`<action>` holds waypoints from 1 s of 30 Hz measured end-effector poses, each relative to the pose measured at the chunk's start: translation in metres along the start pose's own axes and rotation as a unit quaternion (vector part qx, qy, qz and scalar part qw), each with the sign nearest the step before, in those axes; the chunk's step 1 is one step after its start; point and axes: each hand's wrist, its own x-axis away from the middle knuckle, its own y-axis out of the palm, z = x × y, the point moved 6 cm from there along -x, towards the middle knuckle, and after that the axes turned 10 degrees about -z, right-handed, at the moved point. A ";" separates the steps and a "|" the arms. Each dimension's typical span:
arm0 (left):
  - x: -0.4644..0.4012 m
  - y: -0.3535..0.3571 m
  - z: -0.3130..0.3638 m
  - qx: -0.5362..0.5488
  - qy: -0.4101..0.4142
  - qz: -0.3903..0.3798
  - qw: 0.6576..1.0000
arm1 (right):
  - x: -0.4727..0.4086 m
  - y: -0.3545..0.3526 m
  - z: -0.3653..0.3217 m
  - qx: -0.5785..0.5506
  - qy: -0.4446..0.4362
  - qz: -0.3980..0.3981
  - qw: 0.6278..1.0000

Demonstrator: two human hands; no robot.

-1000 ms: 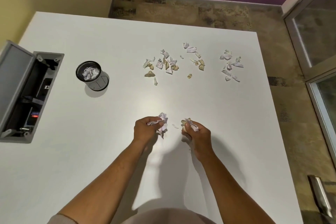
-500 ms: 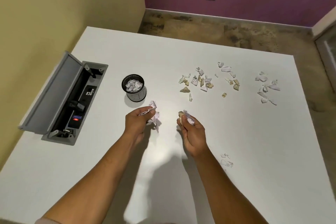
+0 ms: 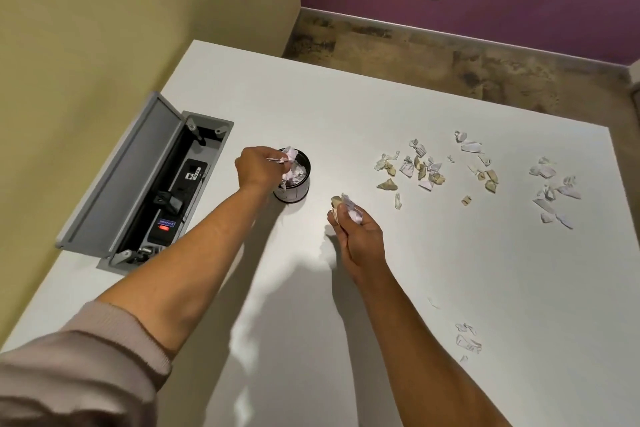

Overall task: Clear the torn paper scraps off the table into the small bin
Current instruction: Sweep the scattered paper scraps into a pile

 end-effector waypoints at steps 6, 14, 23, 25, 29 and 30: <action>-0.012 0.035 0.025 -0.371 0.066 -0.086 0.922 | -0.001 -0.002 0.002 0.067 0.012 -0.033 0.997; -0.025 0.057 0.018 -0.492 0.060 -0.158 0.854 | -0.001 -0.011 0.002 0.092 0.017 0.002 0.996; -0.032 0.037 0.028 -0.461 0.082 -0.214 0.857 | 0.004 -0.008 0.004 0.112 0.016 -0.018 0.993; -0.032 0.031 0.034 -0.451 0.084 -0.195 0.867 | 0.007 -0.010 0.006 0.111 0.020 -0.017 0.993; -0.025 0.039 0.031 -0.469 0.075 -0.174 0.863 | 0.010 -0.019 0.009 0.111 0.023 -0.009 0.994; -0.023 0.045 0.027 -0.487 0.073 -0.176 0.852 | 0.011 -0.020 0.009 0.107 0.022 -0.009 0.994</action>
